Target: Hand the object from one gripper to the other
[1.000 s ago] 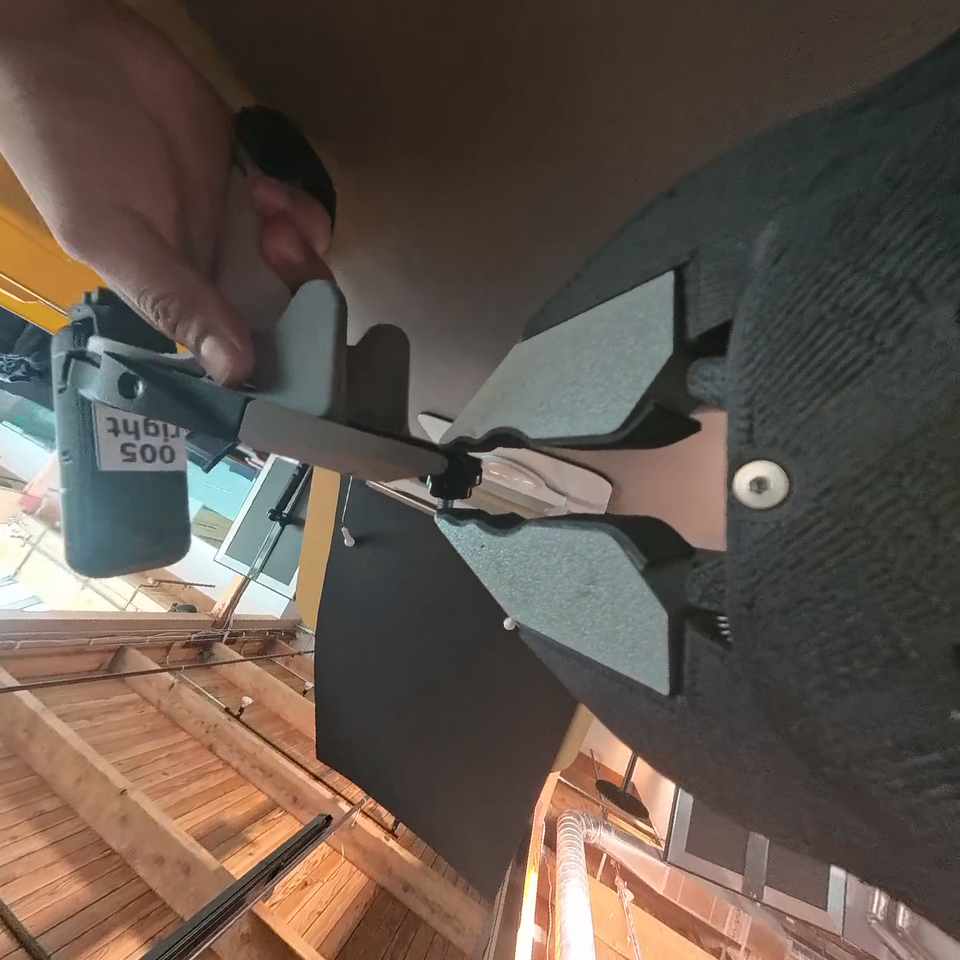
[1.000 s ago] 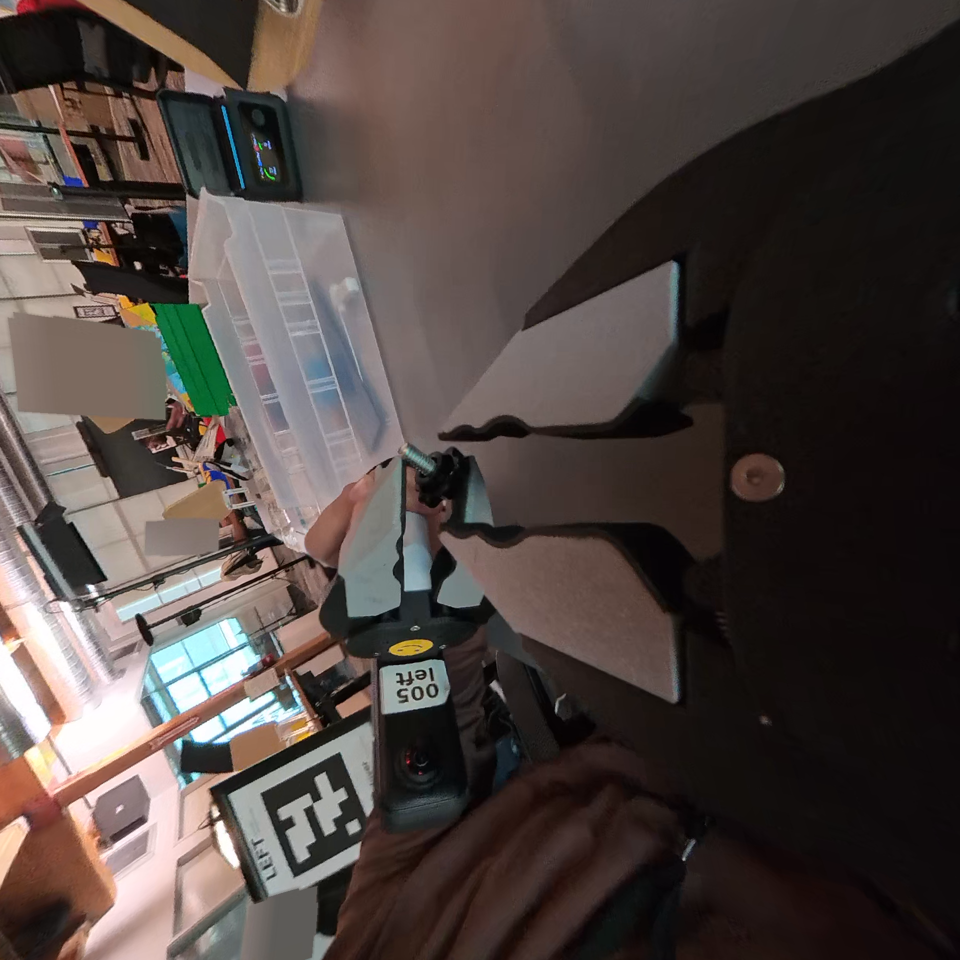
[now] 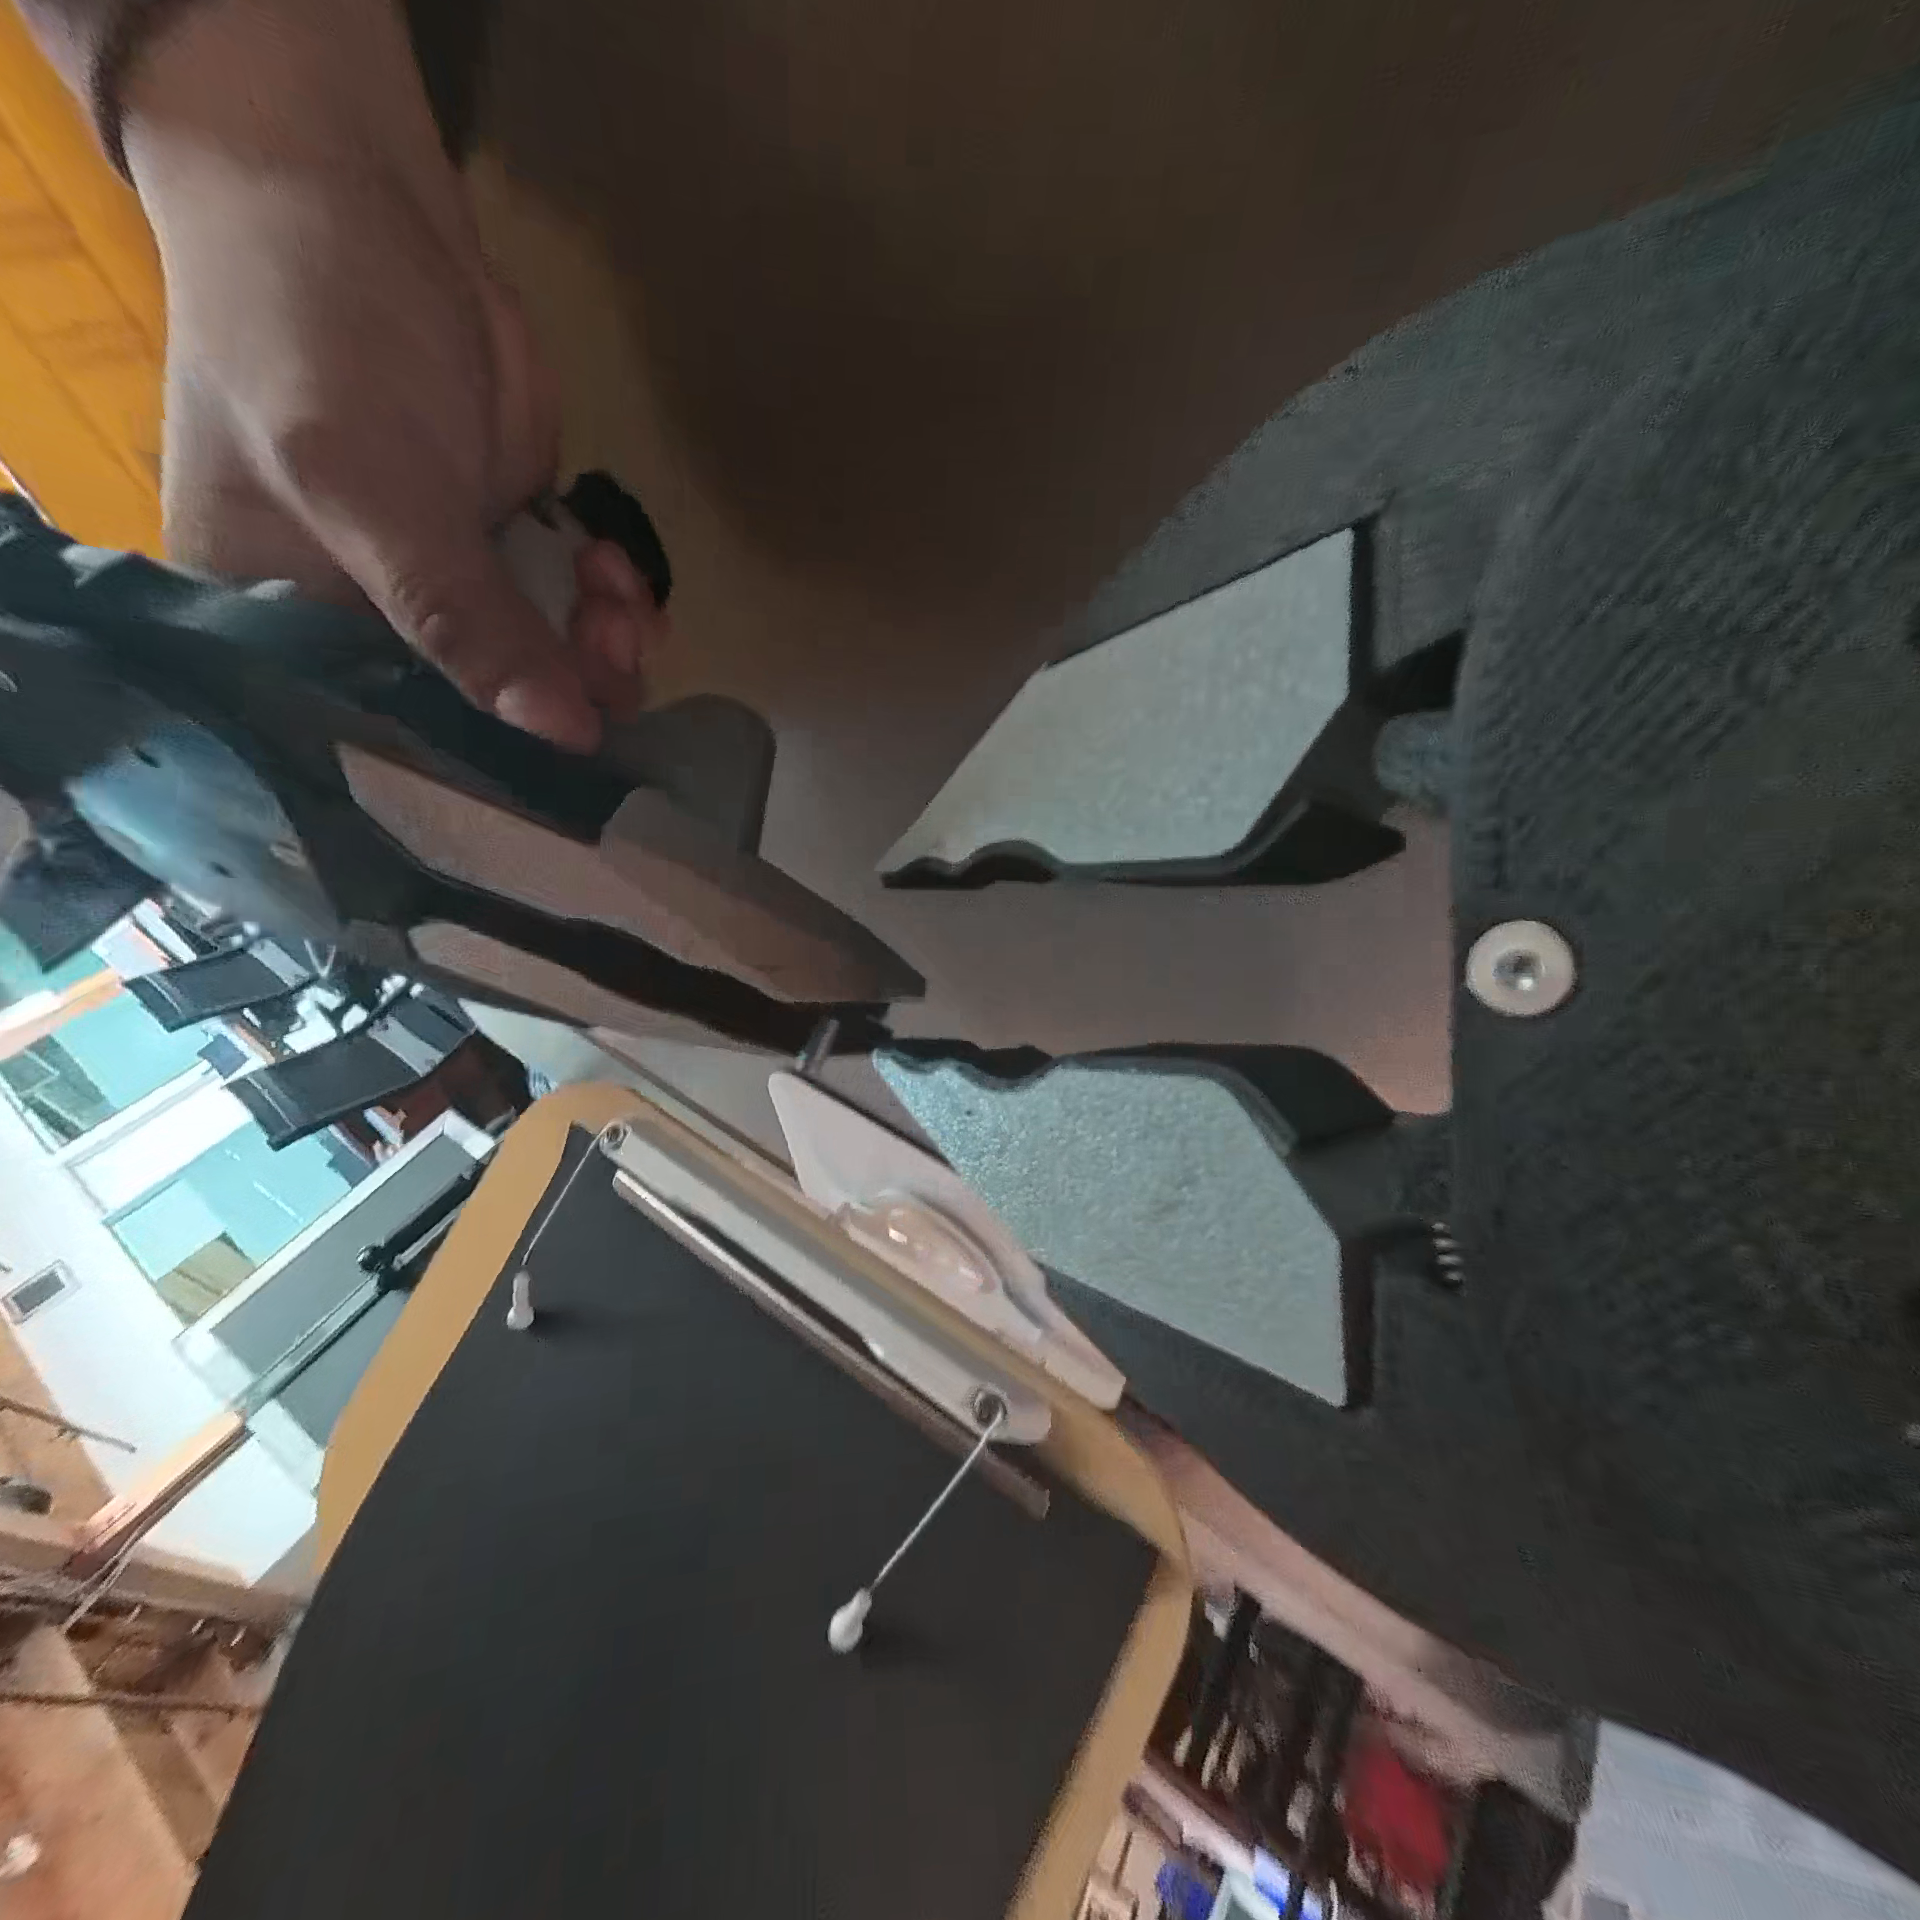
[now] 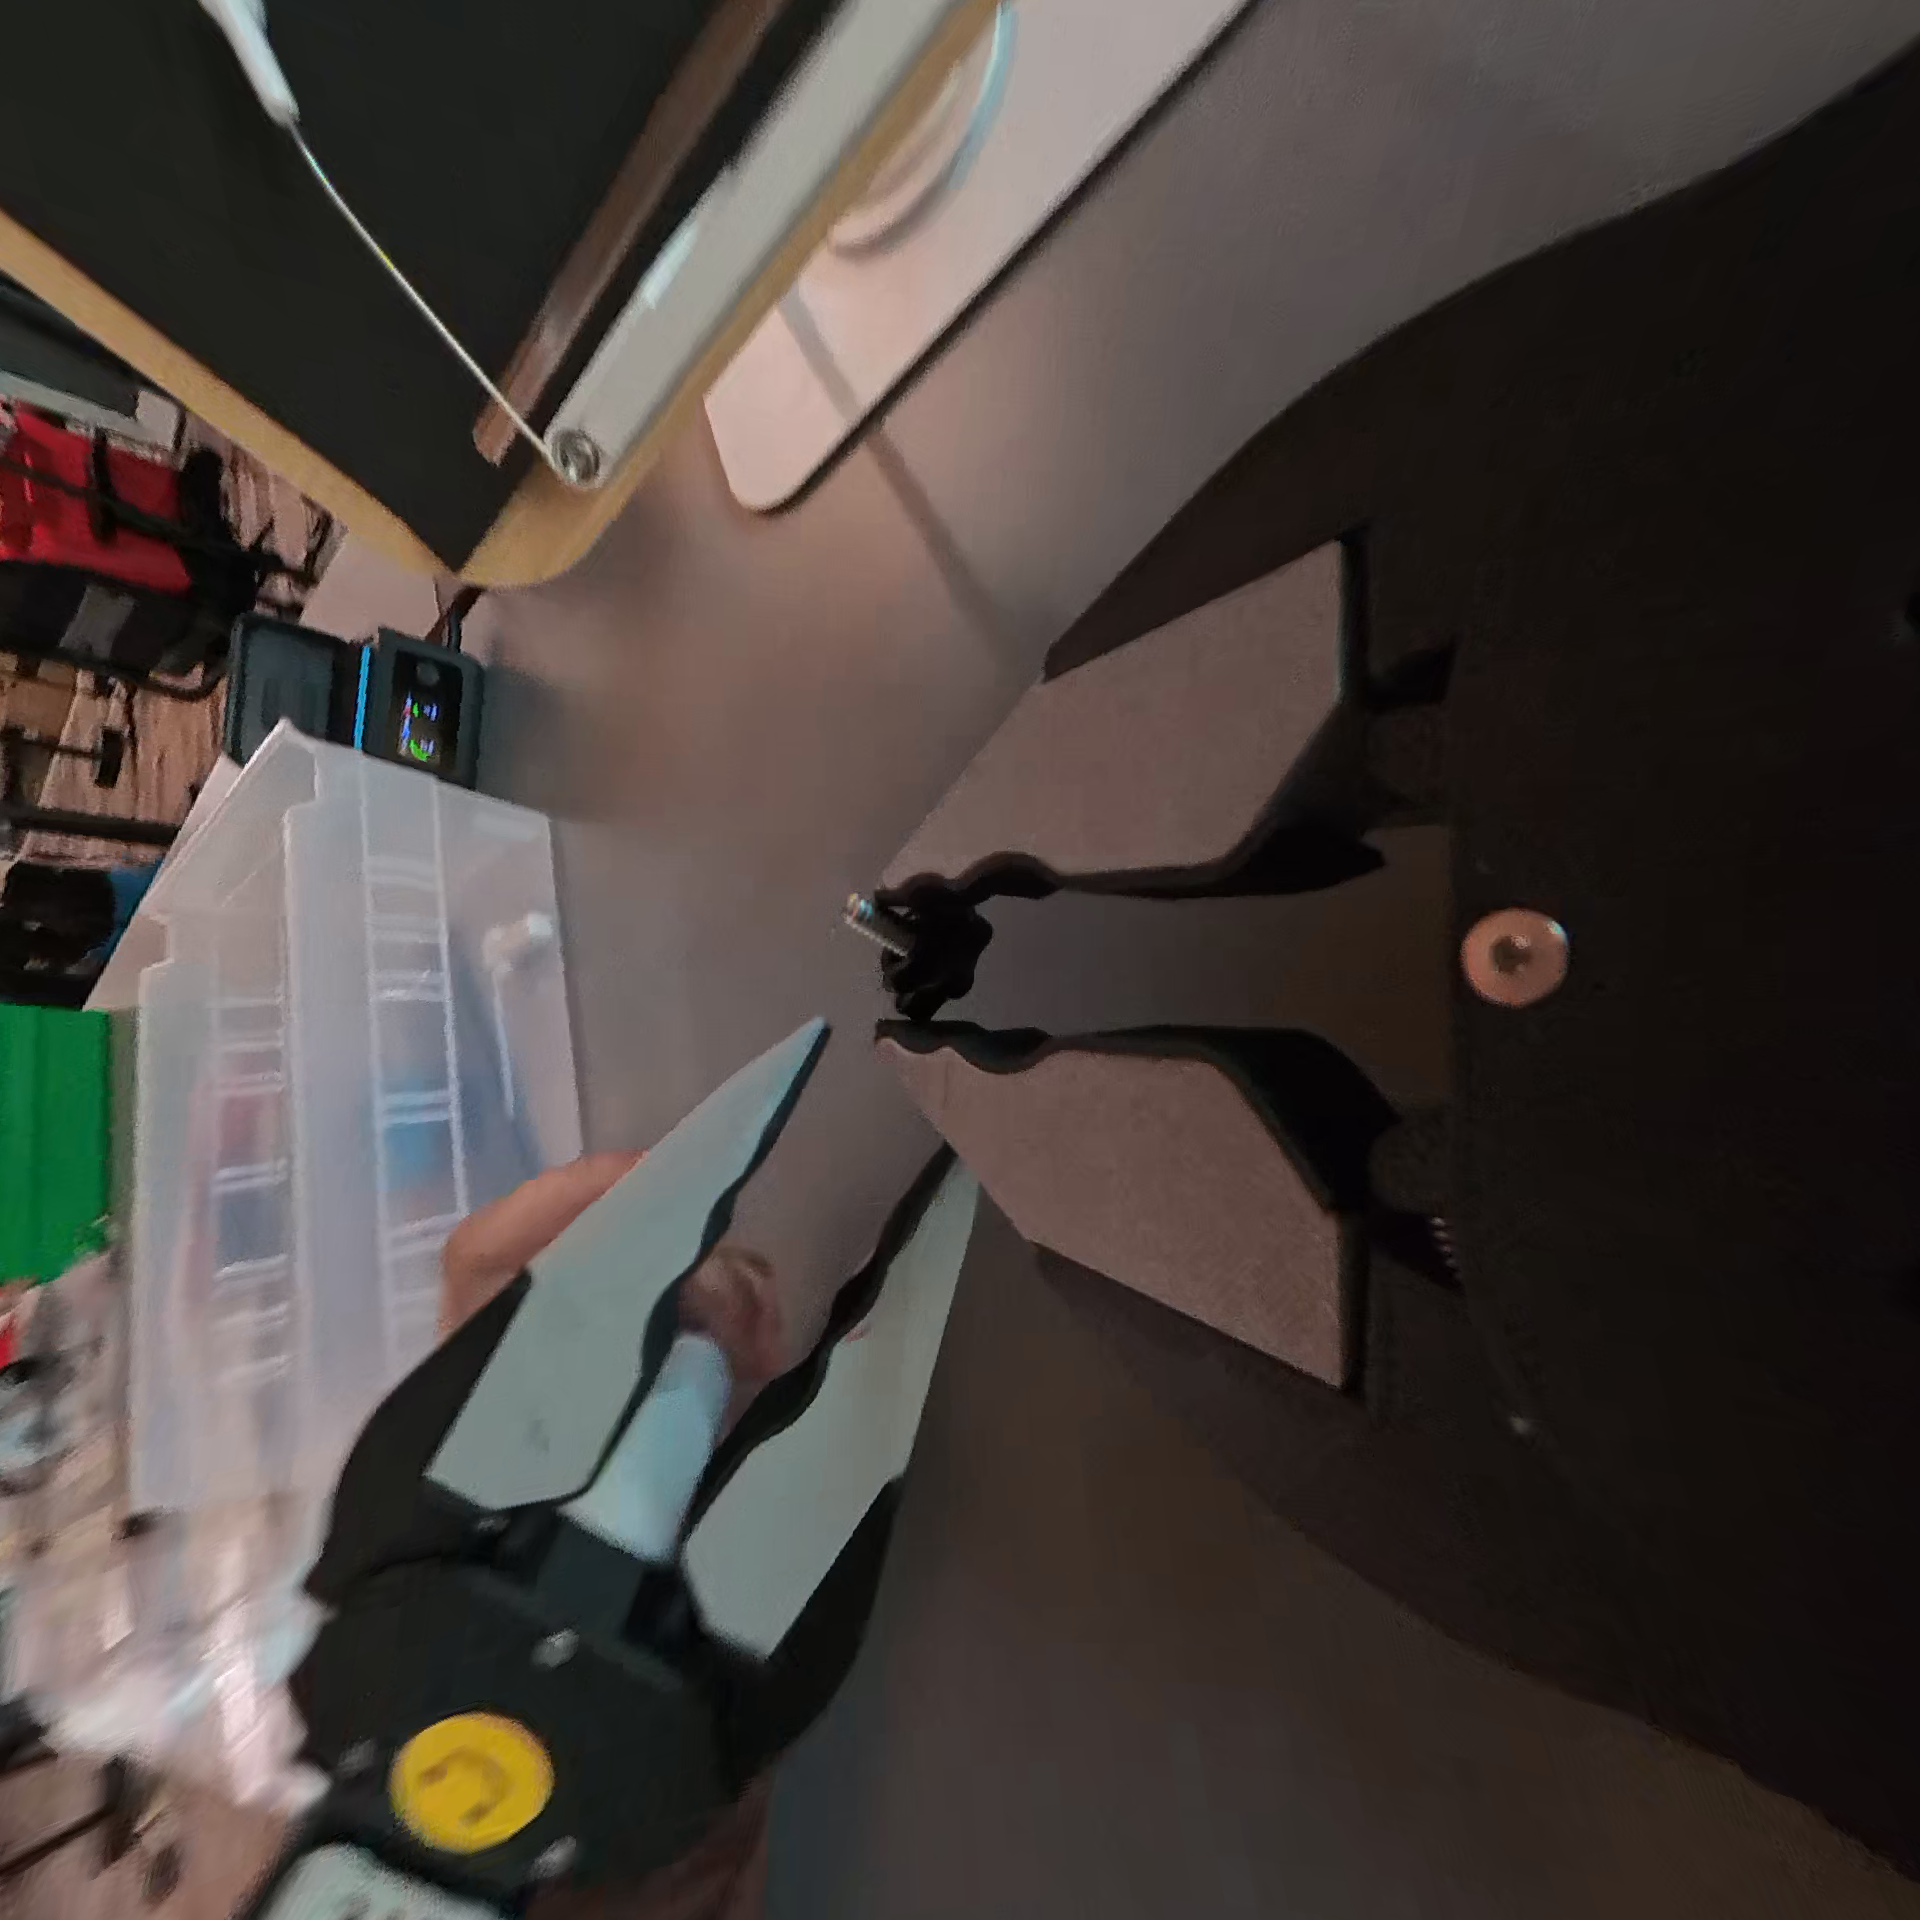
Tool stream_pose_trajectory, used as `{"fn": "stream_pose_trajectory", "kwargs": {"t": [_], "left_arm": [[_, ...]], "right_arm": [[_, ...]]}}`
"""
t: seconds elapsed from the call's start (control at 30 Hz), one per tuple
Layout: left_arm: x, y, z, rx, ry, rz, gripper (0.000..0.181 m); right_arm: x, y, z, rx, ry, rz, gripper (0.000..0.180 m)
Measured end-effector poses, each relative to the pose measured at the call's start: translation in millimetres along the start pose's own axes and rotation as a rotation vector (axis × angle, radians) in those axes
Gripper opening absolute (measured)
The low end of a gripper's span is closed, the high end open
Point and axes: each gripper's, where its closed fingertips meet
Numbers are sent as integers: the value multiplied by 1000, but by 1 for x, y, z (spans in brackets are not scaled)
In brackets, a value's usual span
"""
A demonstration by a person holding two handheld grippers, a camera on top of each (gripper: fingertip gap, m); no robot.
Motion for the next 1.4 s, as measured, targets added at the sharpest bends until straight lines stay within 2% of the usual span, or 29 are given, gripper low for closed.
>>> {"fn": "stream_pose_trajectory", "kwargs": {"t": [0.2, 0.37, 0.5, 0.6, 0.7, 0.8, 0.9, 1.03, 1.07, 1.13, 1.17, 1.23, 1.3, 1.4], "left_arm": [[5, 7, 1, -16, 164, -275, 31], [-10, -3, -7, 69, 264, -584, 40], [1, -11, -10, 96, 459, -785, 52], [0, -16, -11, 131, 505, -860, 45], [4, -10, -10, 97, 493, -813, 24], [7, -5, -7, 70, 472, -764, 20], [3, 1, -5, 34, 403, -671, 20], [-15, 10, -5, -15, 179, -402, 18], [-20, 8, -7, -9, 137, -348, 18], [-21, 3, -9, 10, 120, -312, 18], [-23, 2, -9, 16, 105, -317, 18], [-31, 5, -9, 0, 31, -250, 18], [-42, 9, -12, -27, -74, -109, 18], [-39, 4, -15, -9, -117, 51, 18]], "right_arm": [[20, 5, -15, -105, 305, -391, 18], [0, -12, -14, -75, 431, -691, 19], [-16, -13, -6, -73, 445, -789, 18], [-23, -12, 1, -102, 474, -869, 18], [-29, -15, 4, -102, 508, -936, 18], [-28, -14, 6, -122, 539, -955, 18], [-27, -10, 9, -119, 477, -846, 24], [-26, -4, 6, -80, 257, -537, 38], [-27, -2, 4, -63, 187, -463, 37], [-28, 1, 2, -25, 51, -310, 9], [-24, -1, 0, -3, 34, -262, 9], [-17, -6, -6, 37, -6, -174, 29], [-21, -18, -17, 121, -132, -34, 41], [-17, -32, -26, 222, -248, 160, 40]]}}
Point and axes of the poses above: each gripper's, where its closed fingertips meet, z out along the fingers, y out of its underside, x = y × z across the jaws, and after that the axes turned 4 degrees about -x, right-handed
